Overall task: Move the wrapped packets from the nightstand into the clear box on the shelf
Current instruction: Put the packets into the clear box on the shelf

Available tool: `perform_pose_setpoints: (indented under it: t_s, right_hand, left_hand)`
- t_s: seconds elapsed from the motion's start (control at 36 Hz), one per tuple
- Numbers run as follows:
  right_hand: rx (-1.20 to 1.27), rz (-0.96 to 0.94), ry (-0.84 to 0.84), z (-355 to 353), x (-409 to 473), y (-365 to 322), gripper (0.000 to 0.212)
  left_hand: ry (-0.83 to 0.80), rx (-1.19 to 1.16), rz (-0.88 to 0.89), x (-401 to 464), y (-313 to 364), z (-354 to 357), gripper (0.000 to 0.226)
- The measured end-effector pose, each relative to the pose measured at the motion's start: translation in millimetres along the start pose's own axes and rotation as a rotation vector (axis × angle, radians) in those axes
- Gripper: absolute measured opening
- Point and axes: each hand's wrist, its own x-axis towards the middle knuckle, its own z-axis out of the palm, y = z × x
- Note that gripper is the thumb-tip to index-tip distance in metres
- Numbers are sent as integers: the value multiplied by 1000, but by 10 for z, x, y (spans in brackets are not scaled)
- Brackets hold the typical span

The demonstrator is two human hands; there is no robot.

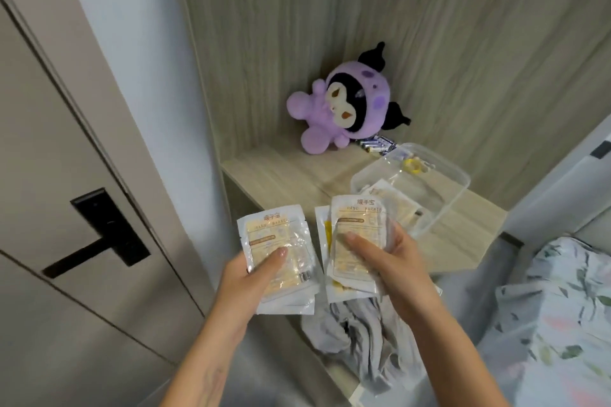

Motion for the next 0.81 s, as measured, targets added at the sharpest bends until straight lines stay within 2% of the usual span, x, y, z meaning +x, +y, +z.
perform_pose_setpoints:
  t_s: [0.17, 0.28, 0.33, 0.39, 0.44, 0.53, 0.56, 0.61, 0.64, 0.69, 0.75, 0.81]
  right_hand:
    - [-56, -38, -138, -753, 524, -387, 23]
    - [62, 48, -227, -1167, 801, -603, 70]
    - [119, 93, -283, -1270, 891, -677, 82]
    - [131, 93, -350, -1298, 951, -718, 79]
    - [113, 57, -386, -1261, 978, -709, 68]
    - [61, -39, -348, -1159, 994, -667, 49]
    - [50, -78, -334, -1132, 997, -656, 43]
    - [17, -159, -345, -1106, 1002, -638, 44]
    - [-6, -196, -365, -1113, 1013, -623, 44]
    - [-58, -250, -405, -1152, 1062, -576, 43]
    - [-128, -311, -432, -1210, 1135, -545, 50]
    - [-172, -372, -442, -1277, 1219, -528, 69]
  left_hand:
    - [16, -160, 58, 154, -10, 771, 25]
    - [108, -195, 178, 228, 105, 1227, 35]
    - [143, -142, 243, 273, 201, 1398, 37]
    - [157, -49, 293, 290, 309, 1552, 36]
    - [152, 31, 333, 280, 397, 1708, 32]
    - [100, -27, 345, 237, 444, 1929, 23]
    - [74, -81, 314, 236, 443, 1987, 31]
    - [57, -111, 261, 262, 407, 2061, 68]
    - [38, -61, 259, 265, 411, 2096, 72]
    - [-32, 65, 319, 304, 416, 2146, 45]
    - [-87, 105, 364, 346, 416, 2183, 20]
    - [-137, 89, 371, 404, 403, 2204, 20]
